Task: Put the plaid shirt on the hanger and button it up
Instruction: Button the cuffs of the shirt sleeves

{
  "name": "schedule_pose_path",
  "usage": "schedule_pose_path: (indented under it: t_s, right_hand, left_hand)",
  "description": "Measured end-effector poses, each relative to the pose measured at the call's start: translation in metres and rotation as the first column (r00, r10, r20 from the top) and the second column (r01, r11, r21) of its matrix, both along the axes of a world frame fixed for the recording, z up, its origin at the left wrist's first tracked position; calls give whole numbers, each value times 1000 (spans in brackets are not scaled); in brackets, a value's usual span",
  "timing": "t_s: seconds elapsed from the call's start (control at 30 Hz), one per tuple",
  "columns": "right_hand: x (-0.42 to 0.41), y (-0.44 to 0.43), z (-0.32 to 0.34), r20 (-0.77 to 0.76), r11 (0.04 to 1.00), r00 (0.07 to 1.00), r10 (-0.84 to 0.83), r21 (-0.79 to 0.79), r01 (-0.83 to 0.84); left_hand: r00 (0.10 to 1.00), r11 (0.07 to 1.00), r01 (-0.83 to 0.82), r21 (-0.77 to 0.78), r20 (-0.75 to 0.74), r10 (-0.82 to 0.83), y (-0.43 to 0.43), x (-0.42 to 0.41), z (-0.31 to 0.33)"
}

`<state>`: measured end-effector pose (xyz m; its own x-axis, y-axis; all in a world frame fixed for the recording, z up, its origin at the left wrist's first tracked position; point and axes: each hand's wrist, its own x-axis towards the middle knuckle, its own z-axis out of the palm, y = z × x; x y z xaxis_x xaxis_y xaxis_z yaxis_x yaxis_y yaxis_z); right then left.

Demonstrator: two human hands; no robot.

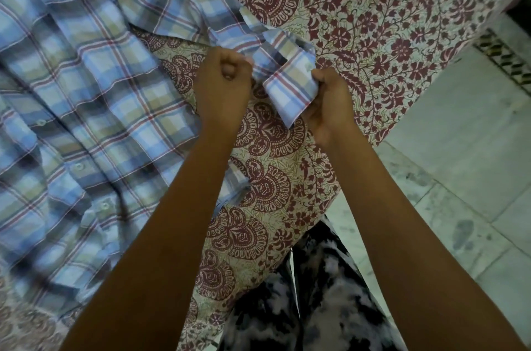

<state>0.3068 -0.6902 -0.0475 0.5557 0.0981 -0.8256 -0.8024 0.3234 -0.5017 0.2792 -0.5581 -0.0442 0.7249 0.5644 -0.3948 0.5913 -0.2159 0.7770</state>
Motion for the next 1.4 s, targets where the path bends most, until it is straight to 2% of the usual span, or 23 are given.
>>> schedule_pose_path:
  t_s: [0.07,0.13,0.17,0.2,0.27,0.33,0.4,0.47,0.53,0.6,0.63,0.67,0.7,0.77,0.83,0.9,1.03,1.1,1.17,1.3,1.4]
  right_hand:
    - [1,-2,1,11,999,999,32,-39,-32]
    - [-2,-2,6,77,980,991,113,-170,-99]
    - [-3,-3,8,146,949,975,165,-292,-117]
    - [-6,-4,10,254,892,937,239,-439,-108]
    - [-10,-11,10,470,748,757,454,-663,-38]
    - [-16,-17,8,543,671,552,633,-740,-42]
    - [-20,-23,9,531,659,471,704,-735,-157]
    - [-22,-24,9,498,661,477,724,-700,-272]
    - [-19,-25,8,508,701,551,663,-678,-219]
    - [-9,-27,7,482,789,768,422,-612,-49]
    - [-1,-30,9,425,849,879,216,-526,46]
    - [7,-34,9,324,900,946,15,-417,129]
    - [14,-40,8,222,922,966,-130,-331,200]
    - [28,-57,3,134,915,968,-211,-320,244]
    - [41,-68,-2,148,903,973,-176,-370,220]
    - [51,-75,-12,147,884,981,-127,-431,179]
    - [60,-81,-32,123,807,992,-13,-584,83]
    - [57,-82,-33,132,753,987,87,-658,21]
    - [48,-79,-26,160,691,968,194,-723,-19]
    - [-1,-72,3,201,597,890,409,-796,-95]
    - [-36,-71,28,238,561,808,539,-817,-134]
  left_hand:
    - [990,967,-82,-241,-130,51,-8,-5,2]
    - [983,868,-155,-472,-158,90,-17,-4,9]
    - [986,865,-160,-475,-116,118,-20,0,13]
    - [989,898,-147,-414,-69,130,-22,5,18]
    - [996,949,-90,-301,-7,93,-26,20,25]
    - [1000,959,-27,-281,0,28,-29,35,31]
    - [1000,960,21,-278,-9,-24,-33,51,37]
    - [995,956,94,-277,-3,-99,-39,65,41]
    - [979,929,196,-314,1,-206,-47,74,42]
    - [958,912,267,-311,-14,-286,-52,77,38]
    - [954,918,282,-278,-20,-299,-52,77,34]
    - [953,928,290,-235,-25,-303,-51,76,30]
    - [950,937,299,-182,-34,-310,-48,73,25]
    - [928,931,363,-25,-77,-364,-41,64,15]
    - [885,882,460,100,-136,-445,-32,52,4]
    - [810,798,580,162,-216,-545,-25,43,-11]
    - [614,607,773,185,-460,-642,-21,31,-24]
    - [581,574,798,181,-483,-655,-22,28,-24]
    - [601,593,784,185,-465,-649,-22,26,-23]
    - [746,710,662,240,-311,-589,-15,4,-10]
    - [798,767,601,225,-213,-563,-14,-25,15]
